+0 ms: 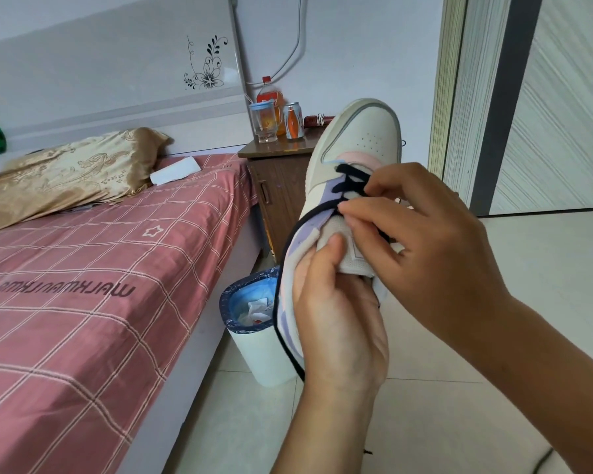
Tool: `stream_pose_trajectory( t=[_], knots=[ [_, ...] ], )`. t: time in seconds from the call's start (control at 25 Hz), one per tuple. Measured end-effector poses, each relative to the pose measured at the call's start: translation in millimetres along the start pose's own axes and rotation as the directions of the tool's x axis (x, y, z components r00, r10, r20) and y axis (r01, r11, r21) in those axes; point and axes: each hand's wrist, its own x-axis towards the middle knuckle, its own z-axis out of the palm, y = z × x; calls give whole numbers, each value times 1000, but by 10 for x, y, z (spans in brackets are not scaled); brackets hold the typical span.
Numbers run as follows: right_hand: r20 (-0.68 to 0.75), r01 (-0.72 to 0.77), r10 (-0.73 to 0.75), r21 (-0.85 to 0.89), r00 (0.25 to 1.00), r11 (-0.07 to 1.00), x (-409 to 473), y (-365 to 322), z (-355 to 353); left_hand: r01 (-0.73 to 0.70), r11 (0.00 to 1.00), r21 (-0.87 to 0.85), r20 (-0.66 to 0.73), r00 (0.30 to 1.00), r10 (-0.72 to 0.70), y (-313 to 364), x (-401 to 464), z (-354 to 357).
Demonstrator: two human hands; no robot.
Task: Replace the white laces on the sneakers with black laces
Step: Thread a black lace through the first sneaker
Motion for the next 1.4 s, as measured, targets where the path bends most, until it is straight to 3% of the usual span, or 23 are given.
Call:
stream_pose_trajectory(
  t=[0.12,0.2,0.32,0.4,0.48,0.6,0.8,0.88,0.92,1.0,1.04,1.12,1.16,1.24,1.36,1.4],
  knots=[
    [43,-85,81,117,996,989,18,-29,-2,24,1000,16,7,1000,-24,-29,43,-64],
    [98,-247,231,200,968,948,19,-41,3,2,1000,-20,-47,999,-3,-35,53,-49],
    [269,-533,466,301,843,790,7,-83,-76,-32,999,35,-137,990,36,-20,54,-40],
    [431,-626,497,236,753,743,-43,-133,-191,-7,994,107,-146,989,22,-17,54,-38],
    [555,-608,478,63,681,791,-95,-168,-281,6,983,183,-147,989,22,-95,54,-76],
    [643,-425,464,-229,609,876,-156,-155,-318,30,971,238,-153,988,7,-194,38,-69],
    [708,-513,497,-219,502,830,-189,-59,-314,75,942,327,-131,991,-34,-300,41,-162],
    [689,-517,519,-239,507,822,-187,15,-318,46,803,594,-68,998,-7,-330,72,-266],
    [681,-494,521,-262,514,829,-185,51,-313,11,643,765,-39,999,30,-321,113,-311],
    [705,-473,510,-276,492,837,-186,110,-287,-20,175,984,6,997,79,-280,205,-389],
    [723,-500,510,-260,466,826,-188,134,-275,-17,-53,998,22,995,95,-259,229,-404],
    [745,-561,502,-210,439,801,-208,182,-250,-19,-324,946,53,994,96,-217,217,-376],
    [745,-577,494,-181,448,796,-224,210,-234,-30,-413,910,76,993,95,-189,180,-347],
    [730,-596,490,-141,477,790,-237,276,-203,-112,-496,861,213,965,153,-118,103,-352],
    [688,-621,513,-115,513,775,-214,364,-236,-391,-476,788,563,770,299,118,52,-331],
    [684,-619,508,-104,524,779,-204,372,-258,-482,-443,756,629,723,286,163,50,-329]
  ],
)
